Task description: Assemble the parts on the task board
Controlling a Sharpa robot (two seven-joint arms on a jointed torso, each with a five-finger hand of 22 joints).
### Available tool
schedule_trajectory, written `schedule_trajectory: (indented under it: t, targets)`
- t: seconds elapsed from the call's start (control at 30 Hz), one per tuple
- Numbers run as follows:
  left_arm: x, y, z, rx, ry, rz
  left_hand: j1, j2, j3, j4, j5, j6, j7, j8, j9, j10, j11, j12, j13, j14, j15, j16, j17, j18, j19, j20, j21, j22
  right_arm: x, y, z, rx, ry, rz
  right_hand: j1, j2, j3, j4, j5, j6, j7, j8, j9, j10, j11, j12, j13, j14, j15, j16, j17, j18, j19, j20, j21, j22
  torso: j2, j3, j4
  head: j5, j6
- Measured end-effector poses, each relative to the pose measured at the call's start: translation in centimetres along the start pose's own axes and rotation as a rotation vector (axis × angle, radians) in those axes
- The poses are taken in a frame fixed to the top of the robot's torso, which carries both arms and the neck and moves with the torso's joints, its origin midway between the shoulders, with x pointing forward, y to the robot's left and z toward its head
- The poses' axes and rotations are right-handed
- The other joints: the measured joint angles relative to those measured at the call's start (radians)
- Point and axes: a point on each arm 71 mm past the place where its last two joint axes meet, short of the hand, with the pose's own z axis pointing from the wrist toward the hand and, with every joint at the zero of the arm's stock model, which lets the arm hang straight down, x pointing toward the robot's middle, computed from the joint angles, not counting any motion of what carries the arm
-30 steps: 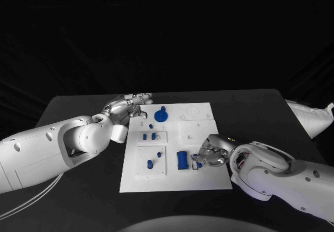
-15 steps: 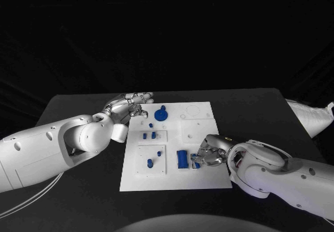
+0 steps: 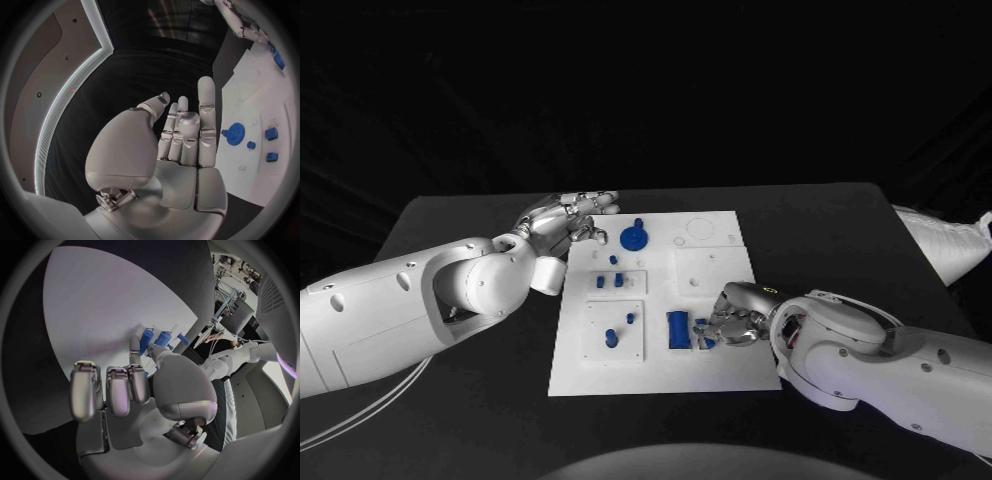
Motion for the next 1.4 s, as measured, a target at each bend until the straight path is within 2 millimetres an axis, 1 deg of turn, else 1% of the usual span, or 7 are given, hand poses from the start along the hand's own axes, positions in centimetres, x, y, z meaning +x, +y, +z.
schedule_trajectory:
  t: [0.33,0.5,0.8,1.13,1.2,1.27,1.4]
  targets:
    - [0.0,0.0,0.0,0.000,0.001,0.001,0.000,0.000,0.000,0.000,0.000,0.000,0.000,0.000,0.000,0.000,0.000,0.000,0.001,0.000,0.000,0.000,0.000,0.000,0.000,0.000,0.000,0.000,0.1,0.0,0.1,0.000,0.001,-0.010,-0.036,0.006,-0.050,0.038,0.015,0.000,0.000,0.011,0.014,-0.002,-0.002,0.004,0.000,0.000,-0.001,0.000,0.000,0.000,0.000,0.000,0.000,0.000,0.000,0.0000,0.0005,-0.002,0.001]
    - [0.0,0.0,0.0,0.000,0.000,0.001,0.000,0.000,0.000,0.000,0.000,0.000,0.000,0.000,0.000,0.000,0.000,0.000,0.001,0.000,0.000,0.000,0.000,0.000,0.000,0.000,0.000,0.000,0.1,0.0,0.0,-0.001,0.000,-0.014,-0.074,0.000,-0.118,0.084,0.039,0.005,-0.005,0.023,0.024,0.000,-0.007,0.009,0.000,-0.003,-0.004,0.004,0.000,0.000,0.000,0.000,0.004,0.000,0.000,0.0000,0.0004,0.000,0.001]
    - [0.0,0.0,0.0,0.000,0.000,0.001,0.000,0.000,0.000,0.000,0.000,0.000,0.000,0.000,0.000,0.000,0.000,0.000,0.001,0.000,0.000,0.000,0.000,0.000,0.000,0.000,0.000,0.000,0.0,0.0,-0.2,-0.005,-0.009,-0.020,-0.133,0.025,-0.240,0.108,-0.065,0.003,-0.008,0.034,0.038,0.000,-0.007,0.009,0.000,0.001,-0.008,0.004,0.001,0.000,0.000,-0.007,0.004,0.000,0.000,-0.0003,0.0003,0.001,0.001]
    - [-0.1,0.0,0.0,0.000,0.000,0.002,0.000,0.000,0.000,0.000,0.000,0.000,0.000,0.000,0.000,0.000,0.000,0.000,0.001,0.000,0.000,0.000,0.000,0.000,0.000,0.000,0.000,0.000,-0.3,-0.4,-0.7,-0.005,-0.034,-0.019,-0.132,0.025,-0.256,0.103,-0.066,0.001,-0.009,0.034,0.039,-0.002,-0.009,0.012,0.000,0.001,-0.008,0.004,0.001,0.000,0.000,-0.007,0.004,0.000,-0.001,0.0001,-0.0003,0.001,0.004]
    - [-0.1,0.0,0.0,0.000,-0.001,0.002,0.000,0.000,0.000,0.000,0.000,0.000,0.000,0.000,0.000,0.000,0.000,0.000,0.000,0.000,0.000,0.000,0.000,0.000,0.000,0.000,0.000,0.000,-0.5,-0.6,-0.9,-0.006,-0.047,-0.010,-0.110,0.022,-0.267,0.100,-0.049,-0.019,-0.004,0.033,0.039,-0.002,-0.009,-0.002,0.000,0.001,-0.008,0.004,0.001,0.000,0.000,-0.007,0.004,0.000,-0.001,0.0001,-0.0004,0.001,0.006]
    - [-0.2,0.0,0.0,0.000,-0.003,0.003,0.000,0.000,0.000,0.000,0.000,0.000,0.000,0.000,0.000,0.000,0.000,0.000,0.000,0.000,0.000,0.000,0.000,0.000,0.000,0.000,0.000,0.000,-0.7,-0.9,-1.2,-0.010,-0.062,0.004,-0.074,0.020,-0.274,0.092,-0.029,-0.056,0.008,0.008,0.030,0.000,-0.004,-0.017,0.000,0.000,-0.007,-0.002,0.001,0.000,0.000,-0.007,-0.009,-0.002,-0.001,0.0001,-0.0010,0.000,0.009]
    - [-0.6,-0.1,0.1,0.002,-0.013,0.006,-0.001,0.001,0.000,0.000,0.000,0.000,0.000,0.000,0.000,0.000,0.000,0.000,0.000,-0.004,0.002,0.000,-0.003,0.000,0.000,0.000,0.000,0.000,-1.8,-1.9,-1.4,-0.023,-0.108,0.086,0.011,0.015,-0.293,0.075,0.022,-0.131,0.042,-0.050,0.003,-0.001,0.028,-0.112,0.000,-0.001,0.016,-0.049,0.001,0.000,-0.013,0.014,-0.068,-0.081,-0.005,-0.0012,-0.0023,-0.002,0.017]
